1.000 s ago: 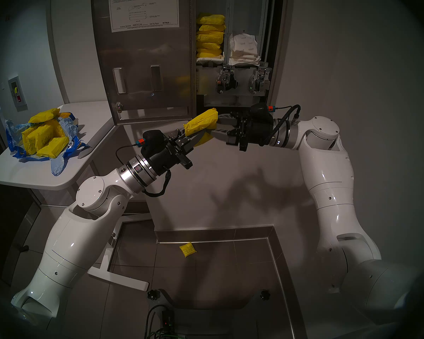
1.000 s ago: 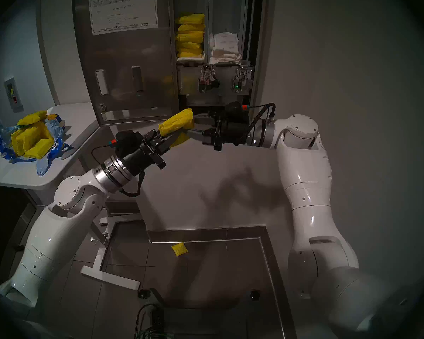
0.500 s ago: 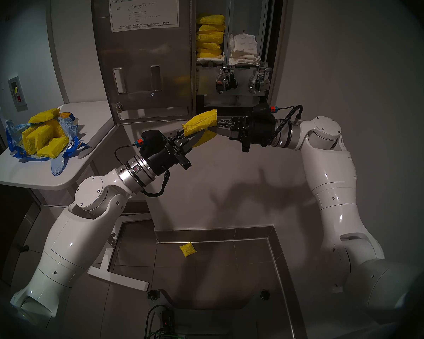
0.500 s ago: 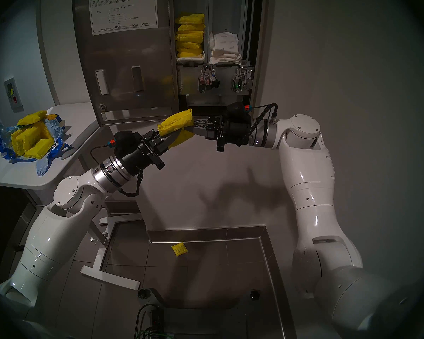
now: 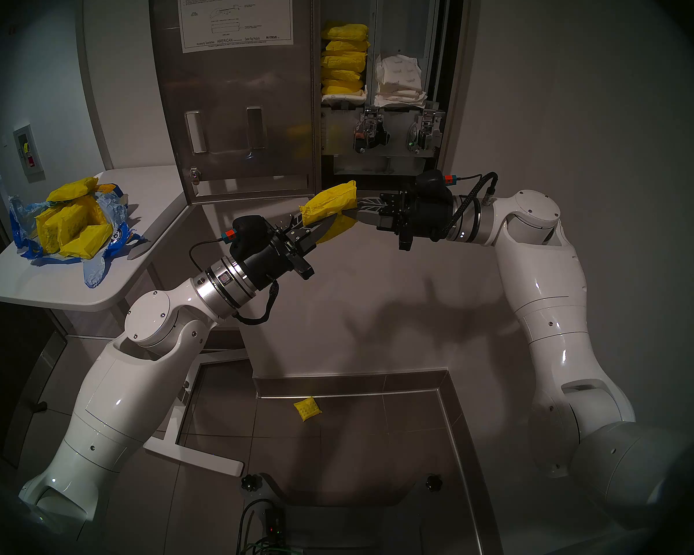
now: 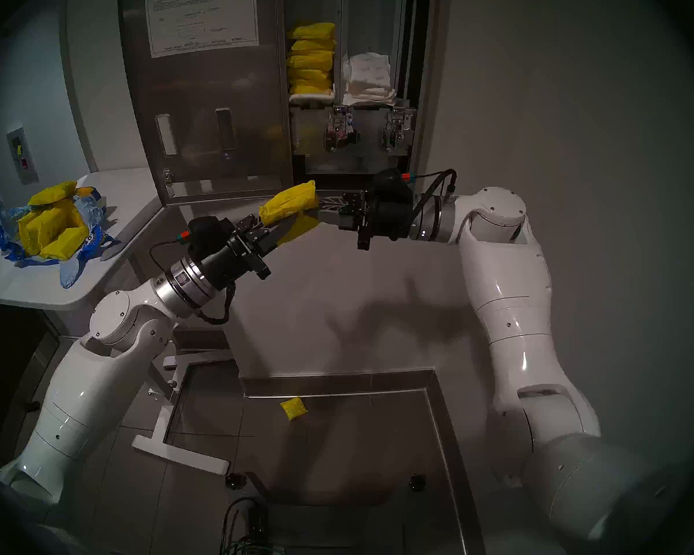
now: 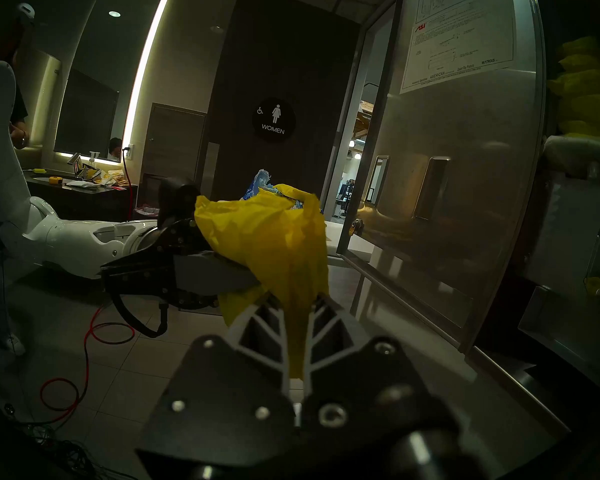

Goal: Open the dispenser door, put the pads inside, close the door

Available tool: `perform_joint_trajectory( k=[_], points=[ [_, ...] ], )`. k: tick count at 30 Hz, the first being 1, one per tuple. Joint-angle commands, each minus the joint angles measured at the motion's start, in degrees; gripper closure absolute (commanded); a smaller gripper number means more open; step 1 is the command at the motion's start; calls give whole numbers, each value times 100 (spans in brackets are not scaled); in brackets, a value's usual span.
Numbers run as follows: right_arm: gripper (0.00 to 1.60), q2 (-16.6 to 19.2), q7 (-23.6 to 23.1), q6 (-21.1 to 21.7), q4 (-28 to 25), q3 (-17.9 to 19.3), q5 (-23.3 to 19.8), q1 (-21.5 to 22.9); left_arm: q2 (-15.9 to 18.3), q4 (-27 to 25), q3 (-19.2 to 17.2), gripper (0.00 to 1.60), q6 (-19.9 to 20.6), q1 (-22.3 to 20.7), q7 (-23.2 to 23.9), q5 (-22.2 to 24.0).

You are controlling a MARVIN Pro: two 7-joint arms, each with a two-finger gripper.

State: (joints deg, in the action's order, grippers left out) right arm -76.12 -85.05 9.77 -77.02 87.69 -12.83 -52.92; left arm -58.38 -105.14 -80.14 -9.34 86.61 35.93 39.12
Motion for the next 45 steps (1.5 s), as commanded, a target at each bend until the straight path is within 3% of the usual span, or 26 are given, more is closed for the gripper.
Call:
perform_joint_trajectory(
  k=[1, 3, 5, 6, 7, 8, 9, 29, 45],
  points=[
    [160, -35, 5, -11, -97, 12, -183, 168, -37, -246, -7, 160, 34, -82, -118, -62],
    [160, -33, 5, -17, -96, 7, -199, 153, -48, -244, -2, 160, 34, -90, -122, -71],
    [160, -30, 5, -22, -94, 4, -208, 139, -50, -254, 1, 136, 40, -86, -156, -89],
    [160, -28, 5, -26, -92, 4, -210, 133, -49, -257, 3, 104, 42, -85, -166, -94],
    [160, -26, 5, -28, -89, 6, -213, 125, -46, -263, 6, 85, 48, -83, -181, -103],
    [160, -22, 5, -31, -86, 3, -218, 121, -42, -273, 9, 14, 60, -79, -209, -126],
    [160, -19, 5, -31, -86, 1, -223, 118, -44, -276, 17, 0, 70, -80, -235, -148],
    [160, 1, 118, -337, -258, 150, -143, -33, -137, -334, -24, 0, 235, 1, -633, -314],
    [160, 81, 769, -802, -973, 446, 345, -453, -122, -517, -254, 0, 359, 372, -1054, -293]
  ],
)
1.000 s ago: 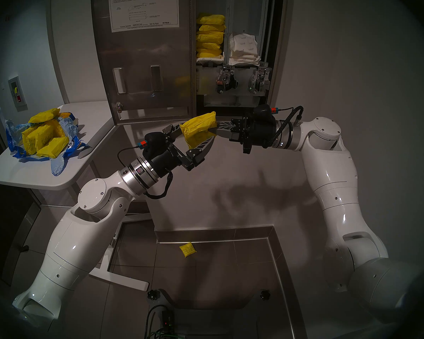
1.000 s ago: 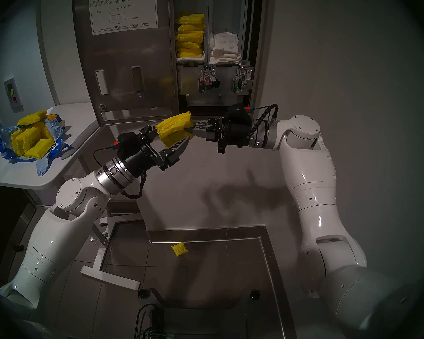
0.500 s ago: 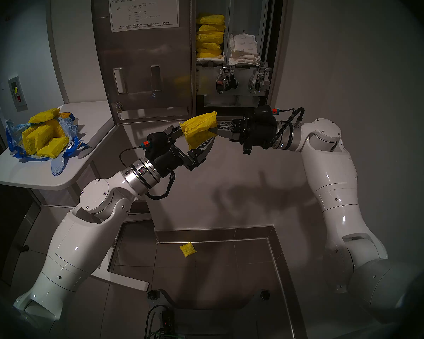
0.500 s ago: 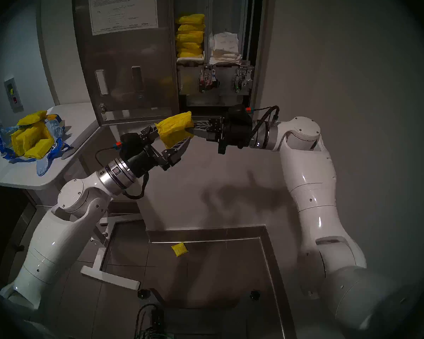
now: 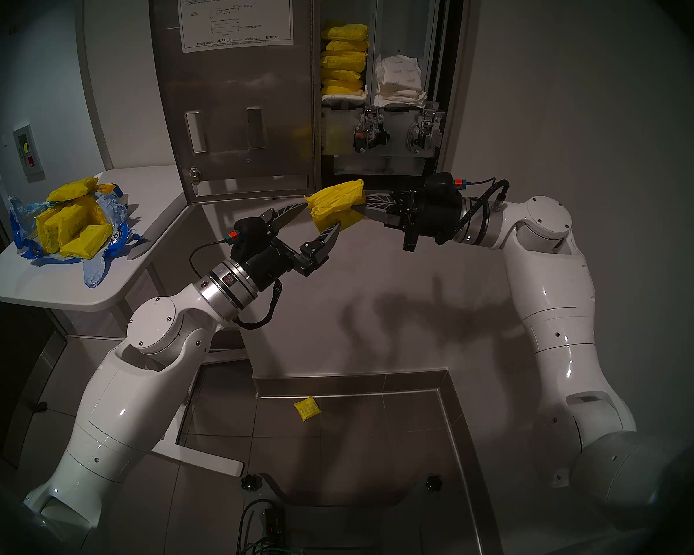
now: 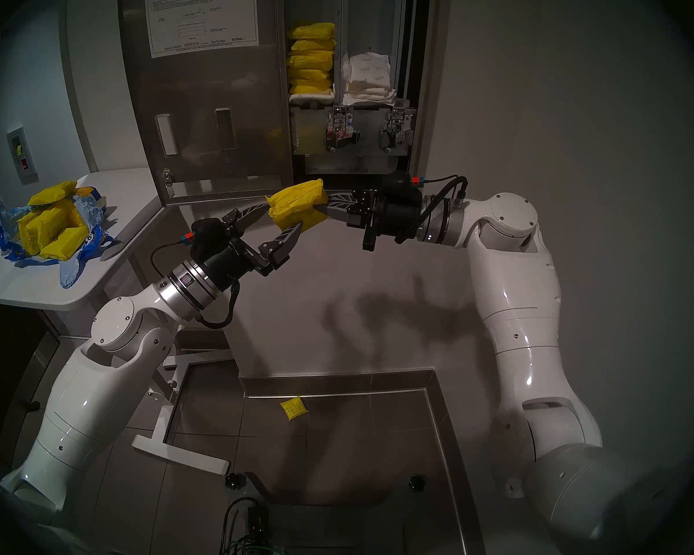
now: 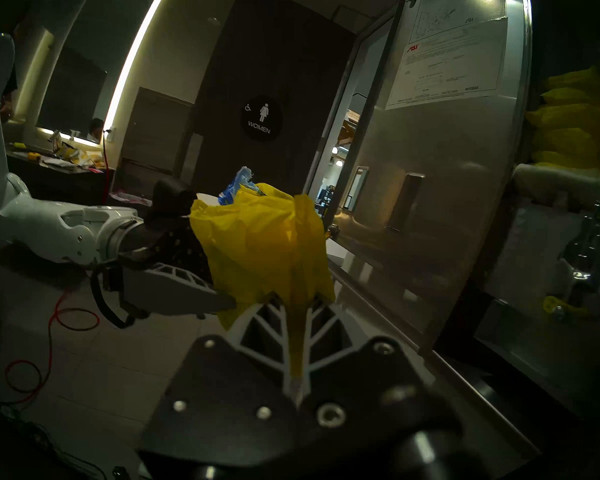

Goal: Open the dispenser door, put the pads inside, close the door

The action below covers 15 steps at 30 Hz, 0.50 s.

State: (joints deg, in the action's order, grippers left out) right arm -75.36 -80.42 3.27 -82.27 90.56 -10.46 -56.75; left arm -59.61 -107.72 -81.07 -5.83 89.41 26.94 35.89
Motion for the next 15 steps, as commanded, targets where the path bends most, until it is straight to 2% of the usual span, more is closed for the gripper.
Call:
perform_joint_trajectory(
  k=[1, 6, 15],
  points=[
    [160, 10, 354, -189, -503, 168, 164, -101, 0, -277, -179, 0, 19, 129, -191, 35],
    [160, -27, 609, -368, -789, 221, 438, -291, 27, -380, -273, 0, 28, 347, -298, 43],
    [160, -33, 835, -639, -1056, 165, 873, -299, 20, -487, -362, 0, 63, 558, -457, 47]
  ],
)
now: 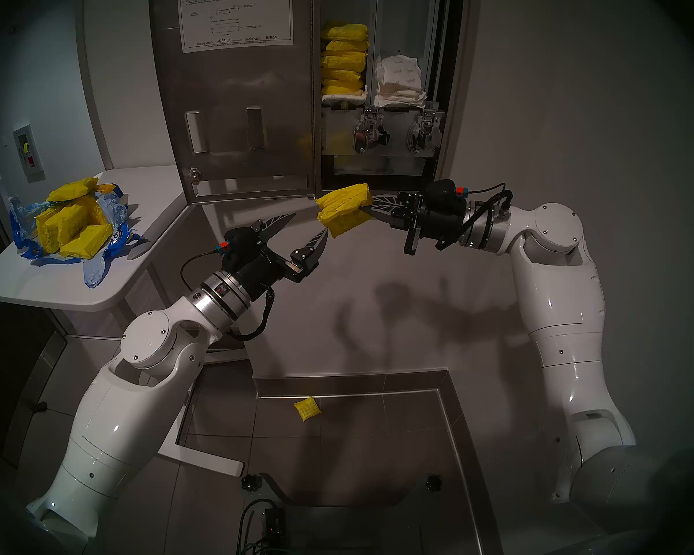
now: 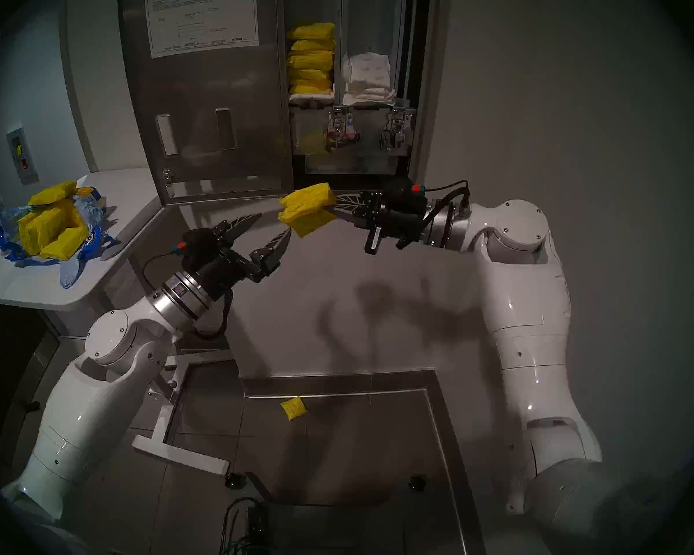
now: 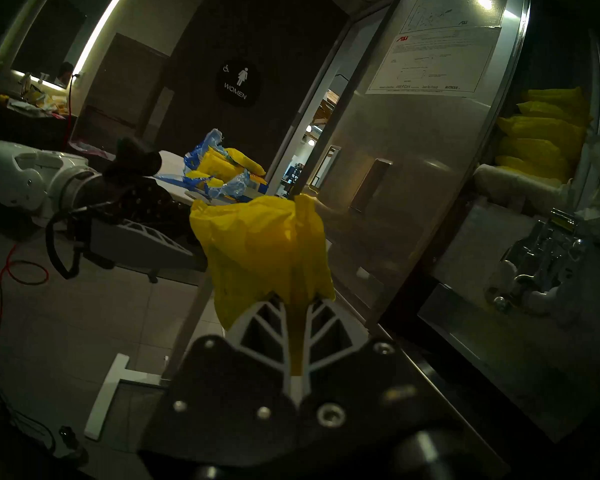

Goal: Open the dispenser door, put the pads inside, close the door

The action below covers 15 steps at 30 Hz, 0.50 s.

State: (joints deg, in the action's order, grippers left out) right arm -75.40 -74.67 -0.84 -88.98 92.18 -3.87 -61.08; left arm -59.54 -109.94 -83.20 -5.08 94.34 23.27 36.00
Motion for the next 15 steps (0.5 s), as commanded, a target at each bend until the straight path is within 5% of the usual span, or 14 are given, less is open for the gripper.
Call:
perform_joint_trajectory(
  k=[1, 15],
  points=[
    [160, -28, 286, -284, -429, -10, 286, 148, 7, -296, -163, 0, -2, 118, -142, 22],
    [160, -206, 687, -541, -920, -89, 1017, 98, -114, -638, -128, 0, 57, 729, -1219, -921]
  ],
)
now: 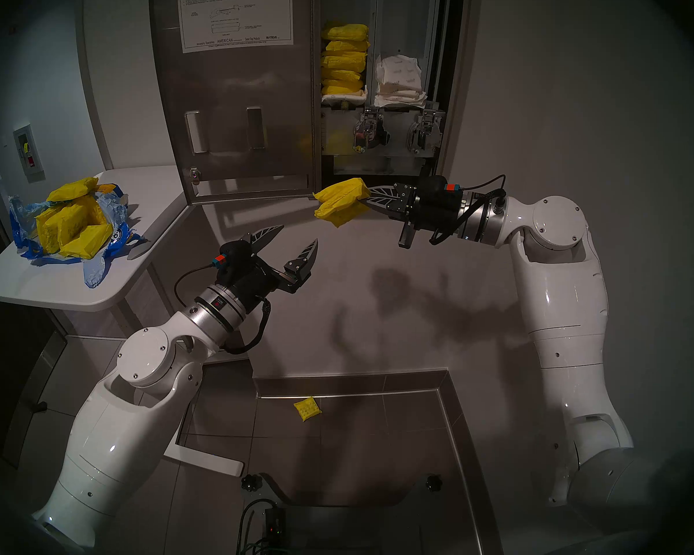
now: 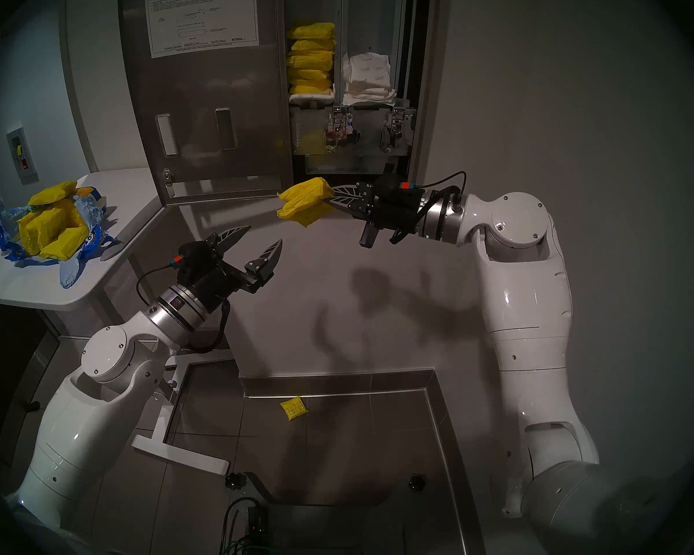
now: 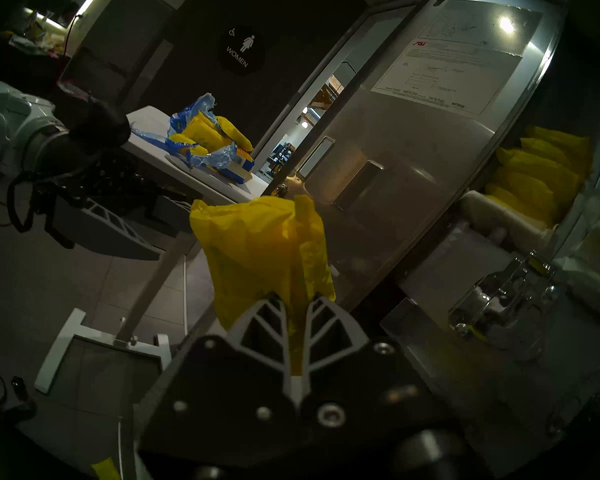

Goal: Open the dispenser door, put the pads inside, close the door

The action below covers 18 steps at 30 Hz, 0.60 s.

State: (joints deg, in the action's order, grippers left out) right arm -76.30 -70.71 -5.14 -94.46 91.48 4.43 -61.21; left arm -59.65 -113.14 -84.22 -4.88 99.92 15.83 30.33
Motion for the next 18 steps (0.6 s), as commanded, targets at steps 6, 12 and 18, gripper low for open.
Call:
perform_joint_trajectory(
  k=[6, 12, 18],
  points=[
    [160, -193, 468, -157, -527, -20, 436, 104, -172, -421, 12, 0, 132, 308, -800, -566],
    [160, -250, 647, -235, -622, -40, 734, 173, -207, -509, 35, 0, 185, 449, -934, -620],
    [160, -335, 886, -374, -616, -89, 1091, 332, -238, -593, 58, 0, 220, 531, -1004, -658]
  ],
)
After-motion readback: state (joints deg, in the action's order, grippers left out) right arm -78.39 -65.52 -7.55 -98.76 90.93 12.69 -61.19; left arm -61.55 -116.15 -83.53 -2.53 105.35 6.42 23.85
